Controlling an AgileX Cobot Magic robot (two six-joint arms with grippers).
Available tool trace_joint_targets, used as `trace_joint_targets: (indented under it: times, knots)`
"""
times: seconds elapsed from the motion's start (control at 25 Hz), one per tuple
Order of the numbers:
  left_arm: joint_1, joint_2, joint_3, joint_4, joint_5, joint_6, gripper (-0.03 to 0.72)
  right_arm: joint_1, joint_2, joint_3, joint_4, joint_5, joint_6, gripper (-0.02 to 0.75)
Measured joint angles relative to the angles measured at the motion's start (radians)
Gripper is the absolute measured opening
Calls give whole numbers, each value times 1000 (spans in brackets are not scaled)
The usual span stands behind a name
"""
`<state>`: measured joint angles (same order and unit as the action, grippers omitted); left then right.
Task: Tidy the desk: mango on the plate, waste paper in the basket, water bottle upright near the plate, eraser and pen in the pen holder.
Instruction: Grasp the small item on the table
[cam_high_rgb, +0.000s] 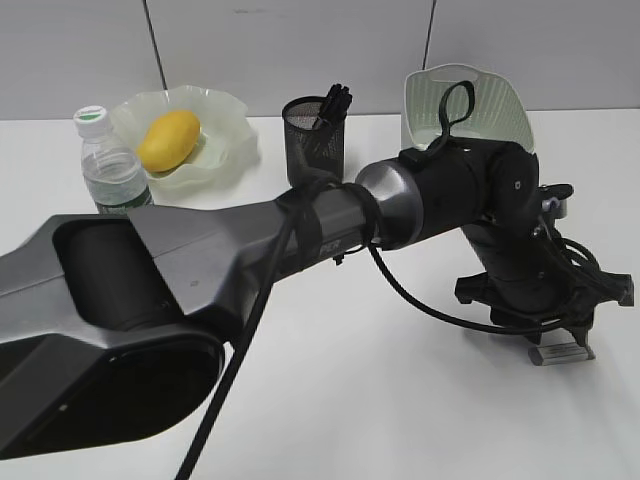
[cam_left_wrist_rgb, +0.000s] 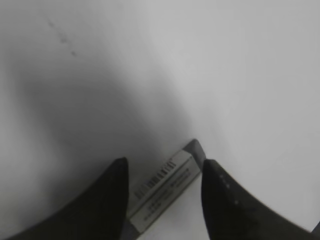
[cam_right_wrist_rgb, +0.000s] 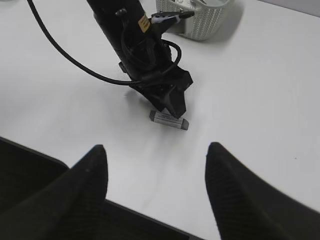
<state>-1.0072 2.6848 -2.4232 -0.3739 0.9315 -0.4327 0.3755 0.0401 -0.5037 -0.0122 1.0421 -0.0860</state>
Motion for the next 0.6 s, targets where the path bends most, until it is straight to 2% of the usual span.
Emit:
trace_joint_targets:
  times: [0.36, 0.6]
  knots:
    - [-4, -13, -14, 15, 68, 296, 365, 0, 0, 0, 0, 0, 0, 489]
    - [-66, -13, -14, 208, 73, 510, 365, 0, 0, 0, 0, 0, 0, 489]
